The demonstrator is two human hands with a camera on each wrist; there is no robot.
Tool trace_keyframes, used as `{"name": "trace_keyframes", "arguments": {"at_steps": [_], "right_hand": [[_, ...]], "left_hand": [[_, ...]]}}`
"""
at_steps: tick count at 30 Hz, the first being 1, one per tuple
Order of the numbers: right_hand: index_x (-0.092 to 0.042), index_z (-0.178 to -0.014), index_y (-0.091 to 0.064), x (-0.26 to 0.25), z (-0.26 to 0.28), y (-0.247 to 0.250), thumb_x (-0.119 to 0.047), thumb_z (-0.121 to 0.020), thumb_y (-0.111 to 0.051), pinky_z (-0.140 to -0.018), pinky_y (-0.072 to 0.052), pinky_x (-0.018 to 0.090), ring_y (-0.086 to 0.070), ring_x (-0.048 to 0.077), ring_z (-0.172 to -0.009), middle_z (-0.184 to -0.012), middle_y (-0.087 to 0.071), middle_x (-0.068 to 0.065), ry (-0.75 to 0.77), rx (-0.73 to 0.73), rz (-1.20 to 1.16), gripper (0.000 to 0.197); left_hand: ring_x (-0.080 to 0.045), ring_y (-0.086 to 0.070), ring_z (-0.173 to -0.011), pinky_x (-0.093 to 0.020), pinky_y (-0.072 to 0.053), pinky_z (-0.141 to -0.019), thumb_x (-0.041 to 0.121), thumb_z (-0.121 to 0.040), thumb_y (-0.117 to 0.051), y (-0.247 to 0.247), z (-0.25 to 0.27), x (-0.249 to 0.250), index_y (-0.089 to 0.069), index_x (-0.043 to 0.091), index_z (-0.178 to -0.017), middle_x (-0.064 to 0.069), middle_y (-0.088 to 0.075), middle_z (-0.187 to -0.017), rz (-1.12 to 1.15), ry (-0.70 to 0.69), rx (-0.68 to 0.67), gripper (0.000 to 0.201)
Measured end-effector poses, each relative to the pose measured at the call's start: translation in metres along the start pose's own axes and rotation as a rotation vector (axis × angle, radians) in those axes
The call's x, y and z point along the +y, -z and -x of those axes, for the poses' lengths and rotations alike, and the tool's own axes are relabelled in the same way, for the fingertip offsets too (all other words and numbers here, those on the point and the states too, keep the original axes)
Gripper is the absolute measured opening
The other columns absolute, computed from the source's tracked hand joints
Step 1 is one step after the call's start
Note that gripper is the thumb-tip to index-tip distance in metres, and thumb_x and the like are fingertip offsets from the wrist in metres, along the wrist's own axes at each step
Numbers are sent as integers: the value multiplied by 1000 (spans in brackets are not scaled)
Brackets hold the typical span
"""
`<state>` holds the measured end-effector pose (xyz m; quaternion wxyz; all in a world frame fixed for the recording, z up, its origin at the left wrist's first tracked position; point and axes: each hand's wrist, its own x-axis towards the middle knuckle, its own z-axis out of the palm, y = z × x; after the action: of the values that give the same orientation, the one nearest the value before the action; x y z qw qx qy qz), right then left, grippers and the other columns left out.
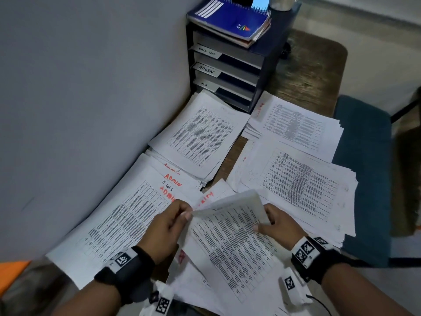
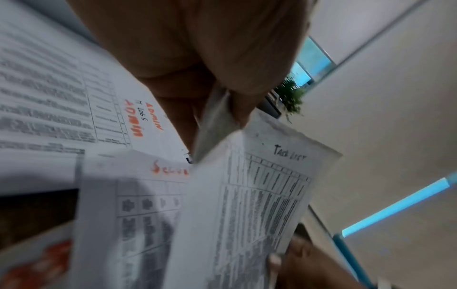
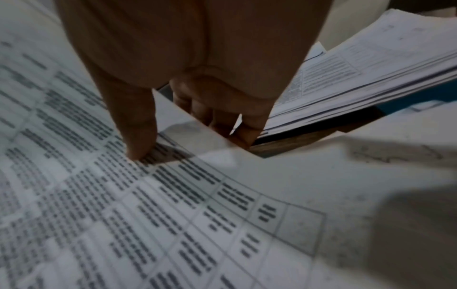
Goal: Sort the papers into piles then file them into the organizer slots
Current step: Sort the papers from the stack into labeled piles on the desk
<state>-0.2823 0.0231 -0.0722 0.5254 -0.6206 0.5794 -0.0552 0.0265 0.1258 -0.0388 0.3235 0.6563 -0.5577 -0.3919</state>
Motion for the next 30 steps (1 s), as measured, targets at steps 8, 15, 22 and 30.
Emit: {"name": "trace_keyframes", "arguments": {"at_steps": [8, 15, 22, 30], "right_hand": [[-16, -125, -60, -19, -22, 20, -43, -88, -66, -106, -41, 40, -61, 17, -113, -118, -67, -6, -12, 3, -188, 46], [-14, -133, -51, -72, -87, 20, -34, -99, -50, -101, -43, 40, -57, 24, -114, -133, -59, 4, -183, 314, -255, 39], [-8, -149, -31, -115, -136, 11, -6, -93, -53, -108, -37, 34, -35, 36, -138, -151, -29, 27, -264, 198, 323, 60], [-5, -137, -44, -153, -175, -19, -17, -91, -60, -95, -44, 28, -44, 32, -129, -134, -53, 19, -247, 128, 337, 50]], "left_hand": [[-19, -68, -98, -39, -54, -86, 41, -92, -65, 29, -51, 5, -52, 23, -120, -5, -67, -109, 537, 305, 349, 36], [-19, -64, -100, -34, -50, -87, 32, -93, -65, 26, -36, -48, -59, 17, -116, 0, -66, -111, -65, 468, 10, 28], [-18, -57, -92, -29, -43, -76, 27, -91, -65, 14, -19, -54, -58, 14, -119, -1, -55, -105, -298, 402, -134, 32], [-15, -53, -118, -26, -43, -97, 26, -95, -58, 8, -25, -52, -47, 23, -140, 2, -52, -136, -297, 407, -207, 46]]}}
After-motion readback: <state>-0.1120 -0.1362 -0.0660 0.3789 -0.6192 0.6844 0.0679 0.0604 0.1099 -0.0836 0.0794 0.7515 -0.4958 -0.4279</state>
